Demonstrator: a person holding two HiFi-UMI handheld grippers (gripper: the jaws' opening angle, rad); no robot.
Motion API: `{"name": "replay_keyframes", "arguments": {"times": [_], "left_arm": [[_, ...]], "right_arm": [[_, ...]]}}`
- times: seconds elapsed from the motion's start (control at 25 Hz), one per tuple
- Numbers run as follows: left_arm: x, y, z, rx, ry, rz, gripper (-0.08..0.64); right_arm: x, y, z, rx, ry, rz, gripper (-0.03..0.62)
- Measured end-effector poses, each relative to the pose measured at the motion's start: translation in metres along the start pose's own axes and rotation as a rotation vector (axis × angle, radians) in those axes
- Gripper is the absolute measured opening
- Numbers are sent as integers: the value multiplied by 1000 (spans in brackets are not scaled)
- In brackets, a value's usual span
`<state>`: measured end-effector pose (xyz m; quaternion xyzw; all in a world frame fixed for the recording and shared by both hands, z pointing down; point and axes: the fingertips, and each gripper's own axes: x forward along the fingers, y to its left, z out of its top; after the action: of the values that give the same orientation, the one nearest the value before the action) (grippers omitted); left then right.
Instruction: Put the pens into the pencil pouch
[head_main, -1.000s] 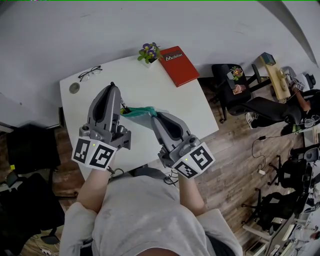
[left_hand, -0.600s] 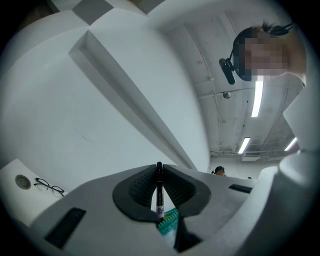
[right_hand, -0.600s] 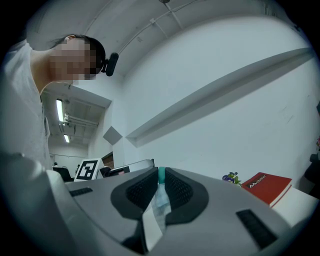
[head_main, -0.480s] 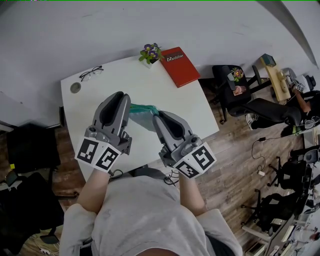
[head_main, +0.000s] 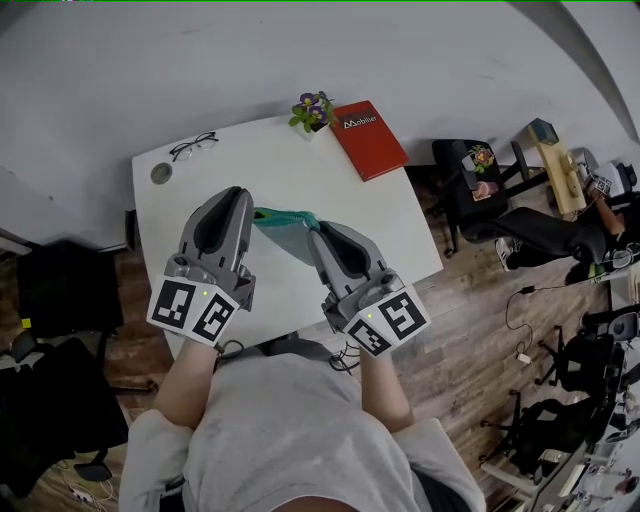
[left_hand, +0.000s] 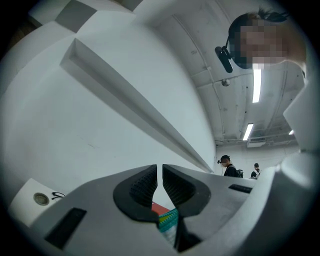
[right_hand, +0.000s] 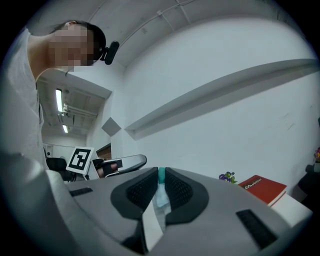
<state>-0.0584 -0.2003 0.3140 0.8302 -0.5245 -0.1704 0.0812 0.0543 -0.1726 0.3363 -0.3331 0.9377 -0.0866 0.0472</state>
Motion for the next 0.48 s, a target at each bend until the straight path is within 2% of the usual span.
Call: {"name": "replay_keyframes", "arguments": {"times": [0.2, 0.48], "left_arm": [[-20, 17, 14, 75, -5, 93, 46], [-56, 34, 35, 191, -27, 214, 46]], "right_arm": [[12, 3, -1, -94, 39, -12, 60], [34, 14, 4, -174, 51, -3, 60]]}}
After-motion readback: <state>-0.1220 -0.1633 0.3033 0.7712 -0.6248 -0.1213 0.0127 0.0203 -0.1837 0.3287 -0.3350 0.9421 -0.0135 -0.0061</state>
